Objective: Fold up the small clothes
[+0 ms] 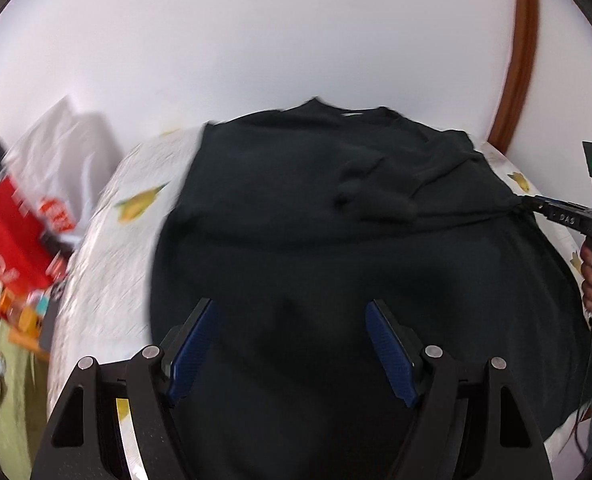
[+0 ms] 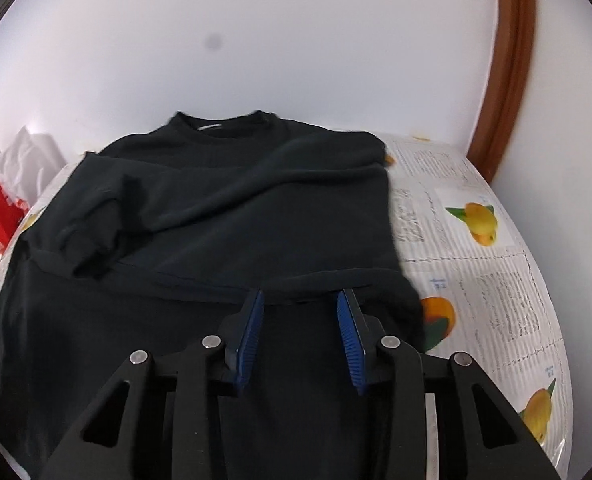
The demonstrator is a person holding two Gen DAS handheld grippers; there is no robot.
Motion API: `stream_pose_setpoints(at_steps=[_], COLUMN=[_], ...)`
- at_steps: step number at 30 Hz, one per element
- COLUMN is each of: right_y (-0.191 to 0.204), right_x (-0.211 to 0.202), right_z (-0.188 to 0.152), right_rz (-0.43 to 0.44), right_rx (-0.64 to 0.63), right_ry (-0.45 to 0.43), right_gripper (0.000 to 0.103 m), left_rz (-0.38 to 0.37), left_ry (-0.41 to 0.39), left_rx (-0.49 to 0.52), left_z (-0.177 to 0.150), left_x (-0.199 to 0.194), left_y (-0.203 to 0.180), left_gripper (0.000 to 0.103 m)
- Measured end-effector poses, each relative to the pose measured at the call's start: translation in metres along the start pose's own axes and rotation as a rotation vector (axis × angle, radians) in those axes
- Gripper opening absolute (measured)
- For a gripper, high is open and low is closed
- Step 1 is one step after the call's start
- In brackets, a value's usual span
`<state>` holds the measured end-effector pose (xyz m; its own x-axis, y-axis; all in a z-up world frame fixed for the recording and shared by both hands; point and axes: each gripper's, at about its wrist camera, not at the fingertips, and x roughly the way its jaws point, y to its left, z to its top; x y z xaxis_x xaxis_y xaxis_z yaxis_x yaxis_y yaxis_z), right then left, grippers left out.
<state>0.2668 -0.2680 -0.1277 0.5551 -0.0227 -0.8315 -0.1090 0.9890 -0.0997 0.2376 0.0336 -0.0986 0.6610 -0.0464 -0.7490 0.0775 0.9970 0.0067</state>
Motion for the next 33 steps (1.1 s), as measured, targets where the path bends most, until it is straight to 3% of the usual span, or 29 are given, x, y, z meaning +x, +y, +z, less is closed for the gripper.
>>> stream_pose_setpoints(at_steps=[6,9,12,15,21,25,26,27,28,29,30,33], right_y=[-0.027,-0.031,-0.035,-0.04,-0.038,-0.044,-0.044,-0.045,-0.045,-0.046,-0.047,-0.046], right_x=[0.013,0.015,0.017,0.024,0.022,0.027,0.028,0.029,0.028,0.027,0.026,0.025], right_z=[0.014,0.02,0.018,0.009,0.004,0.002,0.001,0.001,0.0,-0.001,-0.001,-0.001], right_rz=[0.023,0.009,0.051,0.093,0.045,0.04,0.039,0.039,0.038,0.04,0.053,0.066], right_rx=[0.045,0.027,0.057,0.093,0.06,0.094,0.098,0.101,0.106,0.111,0.121,0.128], right_ry=[-0.022,-0.056,-0.097,-0.083,-0.1,-0.084,-0.079,-0.079,-0.084,-0.088,-0.096,-0.102], right_gripper=[0.038,0.038,0.038,0.038,0.038,0.039,0.039,0.039,0.039,0.039,0.039,0.039], left_rz=[-0.046,-0.038,0.004,0.06,0.056,0.064,0.077,0.107,0.126,0.121,0.093,0.031], left_ry=[0.026,0.025,0.019,0.017,0.058,0.038,0.031,0.026,0.022,0.015,0.016,0.008], left_rx=[0.067,0.106,0.175,0.23,0.24,0.219,0.212,0.203,0.201,0.204,0.198,0.113], left_z=[0.042,0.056,0.067,0.071,0.079,0.083,0.084,0.086,0.087,0.089,0.092,0.102], left_x=[0.037,0.054,0.076,0.097,0.131,0.142,0.144,0.146,0.146,0.143,0.14,0.119], left_y=[-0.06,-0.085,-0.109,-0.121,-0.129,-0.134,-0.133,-0.131,-0.129,-0.125,-0.12,-0.088], left_gripper=[0.074,0.074,0.074,0.074,0.074,0.074,0.067,0.046,0.039,0.028,0.009,0.009])
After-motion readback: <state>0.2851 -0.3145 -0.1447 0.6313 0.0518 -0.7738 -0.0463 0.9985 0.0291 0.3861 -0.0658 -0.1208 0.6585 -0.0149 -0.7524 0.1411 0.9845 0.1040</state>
